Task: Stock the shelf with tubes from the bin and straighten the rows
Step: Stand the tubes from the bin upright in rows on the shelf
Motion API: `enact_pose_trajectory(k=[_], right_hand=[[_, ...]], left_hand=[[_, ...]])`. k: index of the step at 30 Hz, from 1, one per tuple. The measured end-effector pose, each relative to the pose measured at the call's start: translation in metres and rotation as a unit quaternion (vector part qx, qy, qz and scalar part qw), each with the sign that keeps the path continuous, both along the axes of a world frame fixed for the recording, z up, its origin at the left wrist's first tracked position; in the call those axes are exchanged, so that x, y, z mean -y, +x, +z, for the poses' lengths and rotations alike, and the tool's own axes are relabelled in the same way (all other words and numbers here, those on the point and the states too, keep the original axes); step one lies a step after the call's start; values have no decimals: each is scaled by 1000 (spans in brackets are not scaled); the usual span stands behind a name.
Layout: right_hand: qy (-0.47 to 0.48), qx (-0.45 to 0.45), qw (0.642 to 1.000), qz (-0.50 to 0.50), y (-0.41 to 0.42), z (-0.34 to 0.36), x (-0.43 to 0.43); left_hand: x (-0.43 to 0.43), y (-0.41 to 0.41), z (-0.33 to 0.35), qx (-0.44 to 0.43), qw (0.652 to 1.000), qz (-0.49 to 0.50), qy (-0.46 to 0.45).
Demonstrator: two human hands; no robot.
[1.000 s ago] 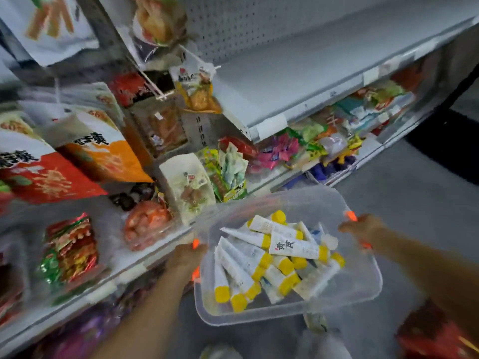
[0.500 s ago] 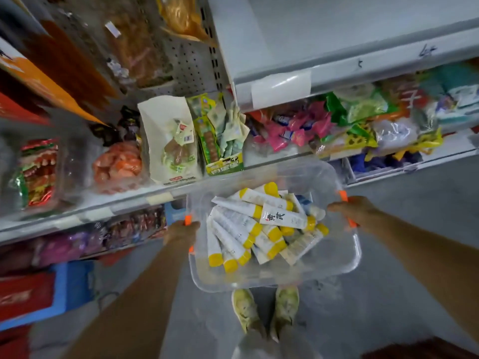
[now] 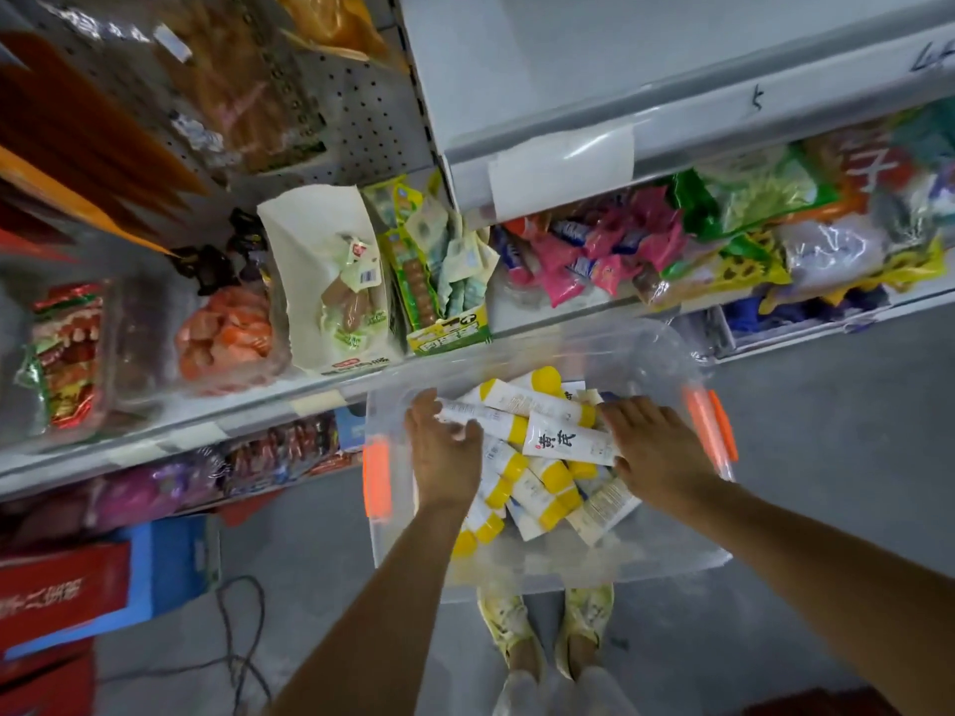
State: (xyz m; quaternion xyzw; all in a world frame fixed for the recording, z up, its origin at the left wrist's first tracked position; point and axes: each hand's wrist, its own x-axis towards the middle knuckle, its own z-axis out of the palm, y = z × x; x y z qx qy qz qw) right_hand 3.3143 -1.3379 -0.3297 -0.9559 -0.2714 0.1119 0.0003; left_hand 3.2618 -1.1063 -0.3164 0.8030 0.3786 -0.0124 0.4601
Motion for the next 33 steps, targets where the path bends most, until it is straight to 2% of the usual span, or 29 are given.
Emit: enact_pose_trajectory(k=[1,2,3,4,5,8,11,14,16,19,21,24,27,33], right_hand=[[-22,-34,999,-2,-2,-8,-3],[-41,-58,997,-1,-3,-16,-5],[-62,-67,996,1,-3,-22,-6],[-77,-63,995,9,-2,-28,-7],[-87,-60,994,14,-1,-33,-7],[-98,-52,994,24,5,-42,-7],[-120,-49,991,37,12,-40,-13],[-159,-77,984,25,15,-34,-15],[-154,-135,979,-22,12,-25,-13],[-63,-254,954,-145,6,-2,-12],[19,-323,916,-236,3,16,-13],[225,-366,837,-339,0,47,-22],[341,-397,777,-350,0,92,-34],[429,-400,739,-332,-9,178,-56]], left_hand=[[5,9,-4,-25,992,70,-104],[6,18,-10,-67,967,142,-201],[7,27,-14,-98,936,198,-273],[4,35,-19,-124,922,221,-294],[1,43,-22,-143,916,232,-293],[-13,59,-34,-181,938,207,-212],[-19,69,-44,-196,949,180,-170],[-21,65,-52,-198,958,157,-136],[-19,58,-52,-194,956,168,-143],[-12,45,-25,-129,954,198,-182],[-9,34,-1,-84,947,200,-235],[-7,15,38,-36,929,177,-323],[-6,6,78,-8,914,160,-373],[-11,4,146,61,875,182,-444]])
